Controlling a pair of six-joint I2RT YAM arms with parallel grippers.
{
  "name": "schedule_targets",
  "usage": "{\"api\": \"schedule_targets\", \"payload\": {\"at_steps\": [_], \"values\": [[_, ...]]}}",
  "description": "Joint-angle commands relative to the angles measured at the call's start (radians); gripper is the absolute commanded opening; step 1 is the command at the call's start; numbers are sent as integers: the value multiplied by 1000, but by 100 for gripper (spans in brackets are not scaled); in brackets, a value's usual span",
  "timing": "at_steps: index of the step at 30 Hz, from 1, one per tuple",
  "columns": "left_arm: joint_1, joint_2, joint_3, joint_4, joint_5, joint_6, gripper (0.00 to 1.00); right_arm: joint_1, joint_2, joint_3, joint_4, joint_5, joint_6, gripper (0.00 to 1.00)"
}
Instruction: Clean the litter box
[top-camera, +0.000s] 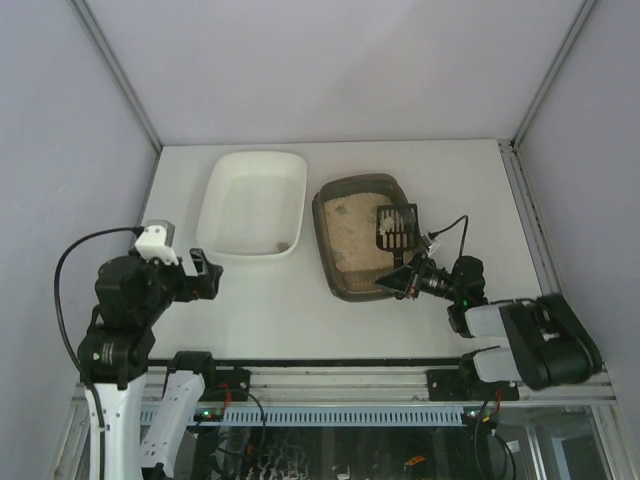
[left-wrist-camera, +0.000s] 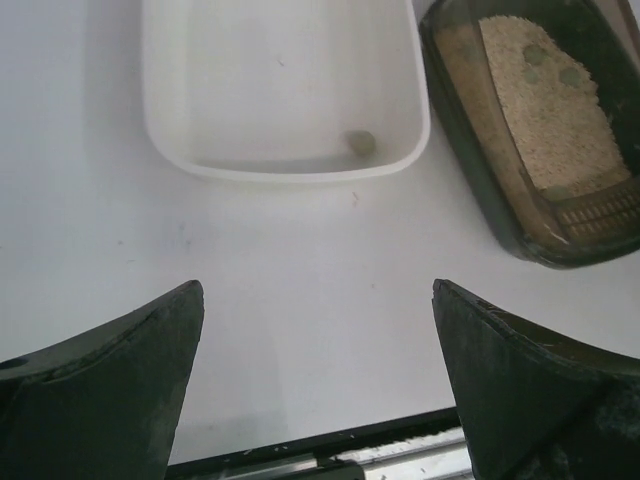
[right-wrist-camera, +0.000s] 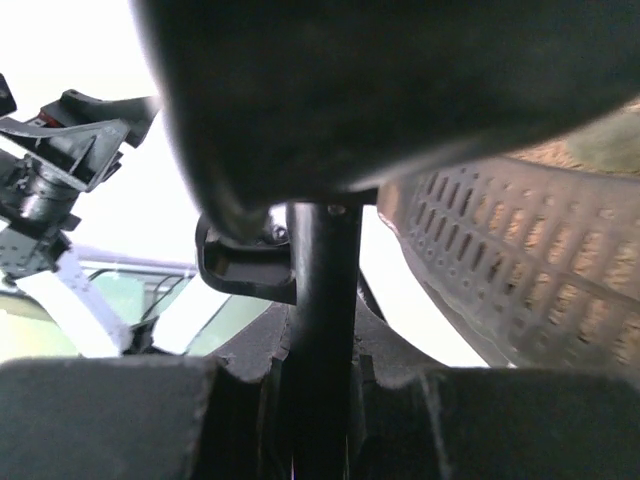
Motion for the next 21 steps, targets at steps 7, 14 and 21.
{"api": "schedule_targets", "payload": {"at_steps": [7,14,21], "values": [[8,69,25,-41,-246,167,100,19,214,5,490,-25,208,0],[54,192,50,-72,-218,199,100,-16,255,29,495,-50,243,0],[105,240,46,-68,-176,216,100,43,269,57,422,-60,227,0]]}}
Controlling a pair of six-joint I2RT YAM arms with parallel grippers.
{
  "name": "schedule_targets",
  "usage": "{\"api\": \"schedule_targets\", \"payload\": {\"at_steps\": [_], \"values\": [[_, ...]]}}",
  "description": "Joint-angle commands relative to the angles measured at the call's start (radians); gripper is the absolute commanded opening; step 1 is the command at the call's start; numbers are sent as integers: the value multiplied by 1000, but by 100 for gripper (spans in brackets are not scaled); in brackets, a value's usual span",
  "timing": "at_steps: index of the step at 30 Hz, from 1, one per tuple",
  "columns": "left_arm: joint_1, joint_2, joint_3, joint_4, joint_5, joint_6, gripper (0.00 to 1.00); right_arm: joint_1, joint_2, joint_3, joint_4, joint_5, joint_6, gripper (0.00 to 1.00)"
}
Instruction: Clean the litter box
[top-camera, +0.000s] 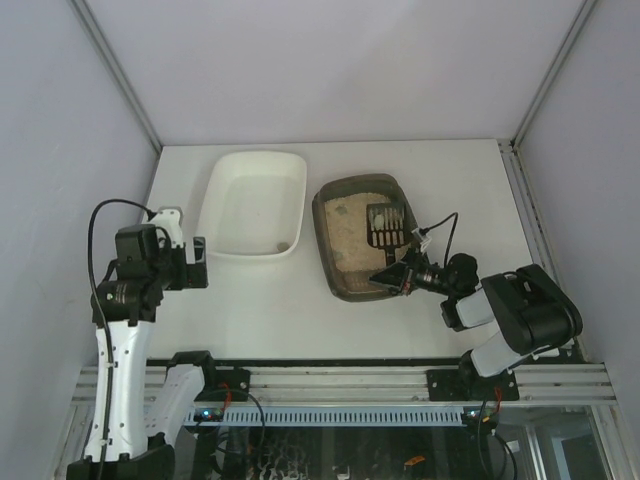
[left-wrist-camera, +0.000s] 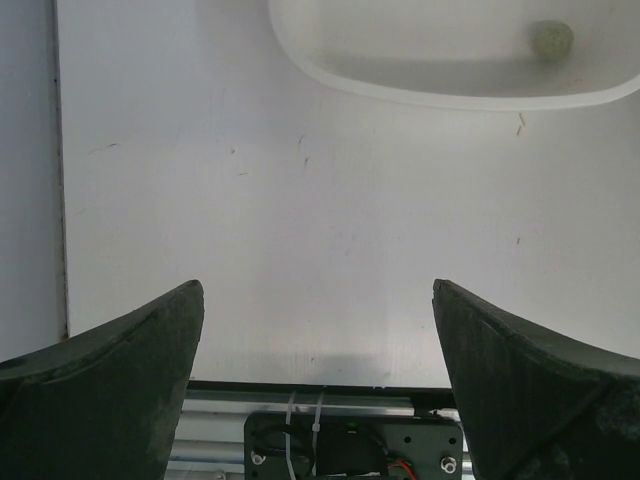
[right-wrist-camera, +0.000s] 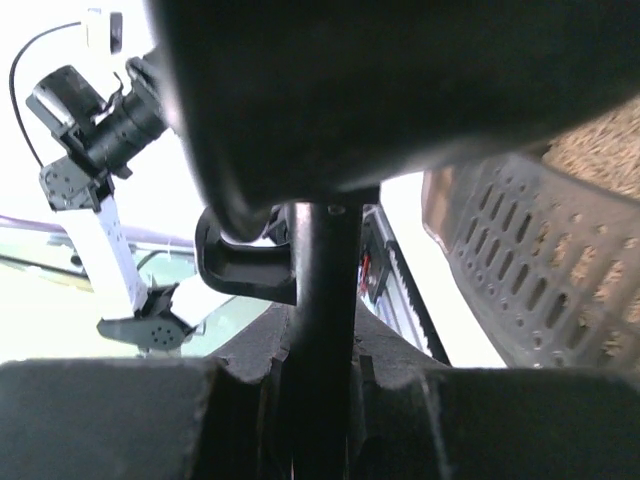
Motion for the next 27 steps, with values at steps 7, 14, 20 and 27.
{"api": "schedule_targets", "payload": {"at_steps": [7,14,20,27], "values": [[87,119,32,12,95,49,97,19,0,41,87,24,51,0],[183,181,34,8,150,64,94,-5,60,56,120,37,98,0],[186,152,33,10,162,65,95,95,79,147,-144,24,-33,0],[192,174,32,10,171,67,95,-24,206,150,107,-48,148,0]]}}
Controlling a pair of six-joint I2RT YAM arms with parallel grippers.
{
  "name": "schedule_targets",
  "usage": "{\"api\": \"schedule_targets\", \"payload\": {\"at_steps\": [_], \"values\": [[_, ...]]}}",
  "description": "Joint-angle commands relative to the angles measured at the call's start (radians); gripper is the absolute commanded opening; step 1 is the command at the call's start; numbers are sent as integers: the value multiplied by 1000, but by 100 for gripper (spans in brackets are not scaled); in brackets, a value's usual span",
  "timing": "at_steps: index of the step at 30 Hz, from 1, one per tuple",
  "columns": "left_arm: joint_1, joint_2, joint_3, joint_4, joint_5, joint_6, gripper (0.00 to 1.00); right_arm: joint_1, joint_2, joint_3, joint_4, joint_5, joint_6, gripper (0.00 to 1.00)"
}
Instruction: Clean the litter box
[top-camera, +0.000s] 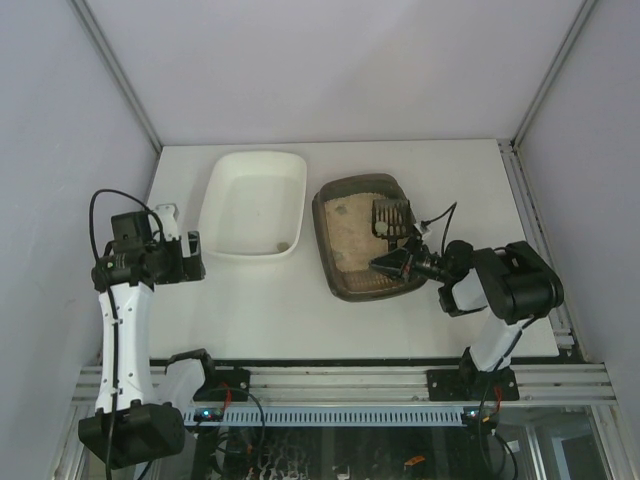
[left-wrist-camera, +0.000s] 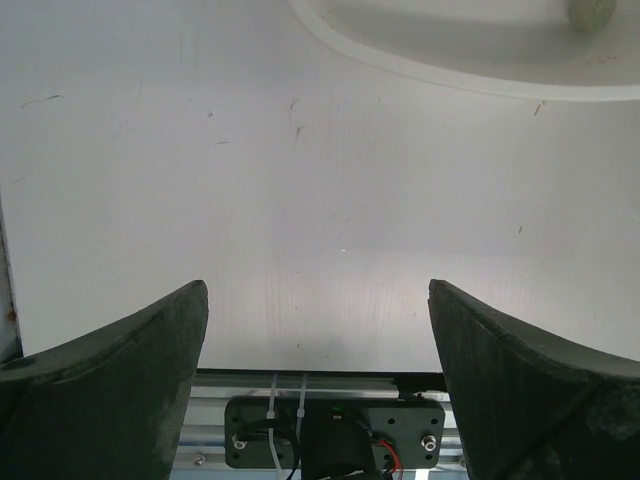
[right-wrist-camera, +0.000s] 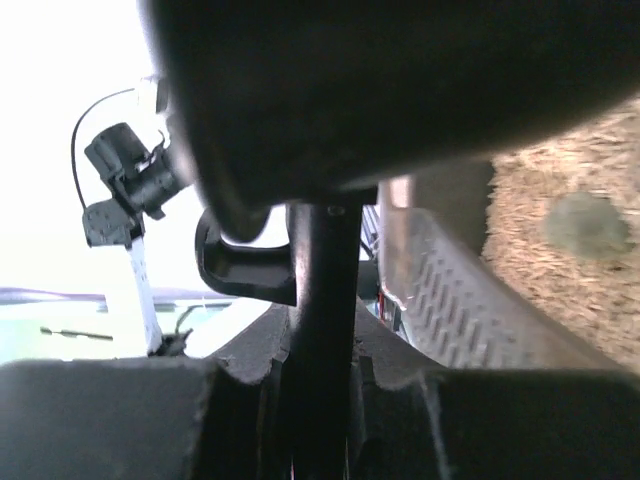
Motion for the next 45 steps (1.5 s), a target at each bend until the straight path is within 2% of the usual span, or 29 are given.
{"api": "schedule_targets", "payload": {"at_steps": [1,6,11,13,17,20,22,25,27,30,33,40,42,45], "values": [[13,3,32,12,31,23,95,11,31,40,67,-47,31,0],[14,1,32,12,33,24,95,8,-20,52,-60,-34,-48,0],[16,3,32,10,41,27,96,78,-35,90,-136,-21,-68,0],[21,3,30,12,42,25,96,103,-66,119,-236,-1,-108,0],[33,8,29,14,54,25,96,135,-161,232,-598,50,-274,0],[42,10,27,16,53,25,96,166,-208,393,-966,122,-462,0],[47,12,29,15,56,25,96,193,-206,542,-1154,171,-573,0],[55,16,29,14,56,26,96,228,-149,708,-1346,230,-671,0],[64,16,28,15,55,24,95,274,-97,847,-1550,328,-759,0],[85,14,26,18,51,22,95,371,1,1078,-1844,571,-911,0],[96,11,27,18,51,22,95,455,97,1238,-2009,778,-968,0],[102,7,27,18,52,22,95,630,330,1593,-2279,1245,-1067,0],[104,7,26,18,50,21,95,659,367,1645,-2317,1317,-1082,0],[106,4,26,18,51,21,95,671,376,1657,-2307,1341,-1099,0]]}}
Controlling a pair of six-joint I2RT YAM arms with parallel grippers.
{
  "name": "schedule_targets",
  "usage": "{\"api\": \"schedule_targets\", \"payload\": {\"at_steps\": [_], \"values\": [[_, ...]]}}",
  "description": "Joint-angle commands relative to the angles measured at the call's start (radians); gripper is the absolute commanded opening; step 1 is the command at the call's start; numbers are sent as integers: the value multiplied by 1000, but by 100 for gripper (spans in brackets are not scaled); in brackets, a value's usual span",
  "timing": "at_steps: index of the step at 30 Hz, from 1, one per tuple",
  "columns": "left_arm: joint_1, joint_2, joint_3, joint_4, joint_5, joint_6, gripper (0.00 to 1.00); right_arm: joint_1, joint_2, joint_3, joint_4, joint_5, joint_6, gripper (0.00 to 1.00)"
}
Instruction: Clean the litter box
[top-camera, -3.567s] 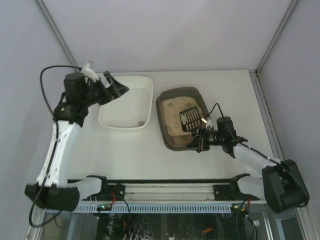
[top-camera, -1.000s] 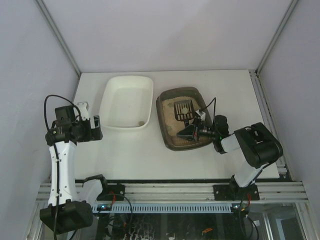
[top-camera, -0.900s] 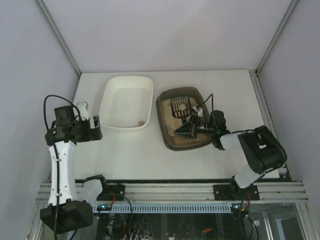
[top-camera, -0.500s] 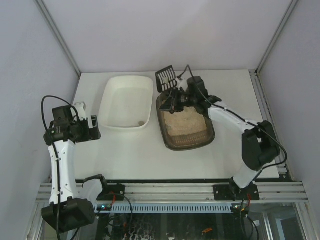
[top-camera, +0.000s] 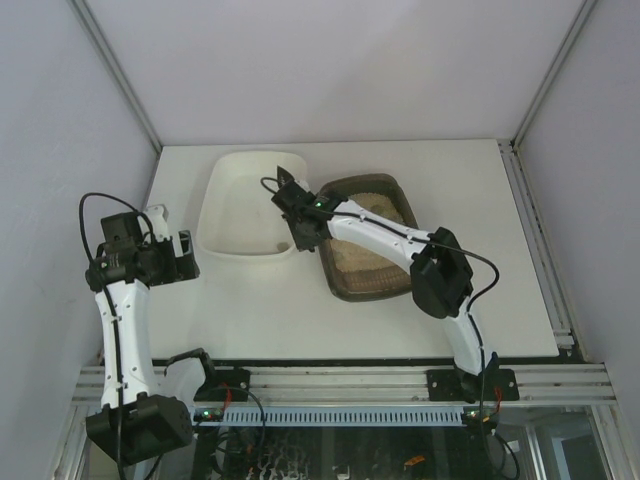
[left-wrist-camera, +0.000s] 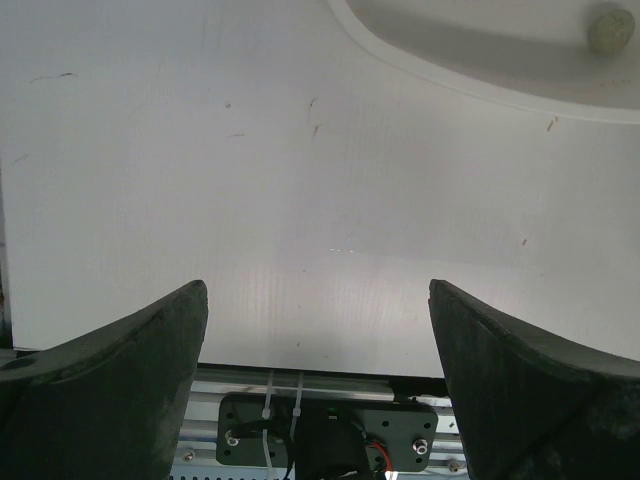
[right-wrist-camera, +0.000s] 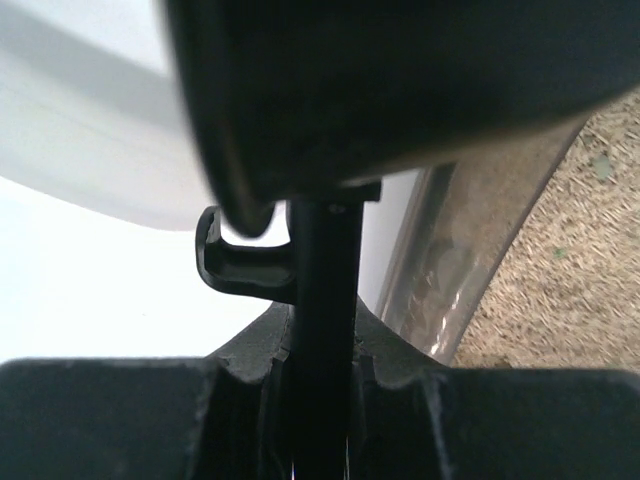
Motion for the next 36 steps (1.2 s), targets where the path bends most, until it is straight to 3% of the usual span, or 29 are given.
{"api": "schedule_targets", "payload": {"at_steps": [1,13,18,21,25,29,32,36], "values": [[13,-14,27,16,14,20,95,27,-15,64,-80,191,-86,0],[13,-19,34,7,52,32,94,44,-77,58,-73,204,-119,0],[-15,7,127,-99,325,127,100,-53,-329,-197,9,14,-67,0],[-153,57,230,-95,247,102,100,-144,-478,-388,68,-164,-9,0],[-400,175,368,-32,115,-2,100,-244,-630,-592,98,-314,40,0],[-488,348,476,127,277,-227,100,-312,-623,-644,47,-392,61,0],[-523,449,469,331,422,-475,100,-356,-566,-645,36,-455,64,0],[-622,543,439,497,398,-684,100,-419,-505,-637,60,-553,75,0]]}}
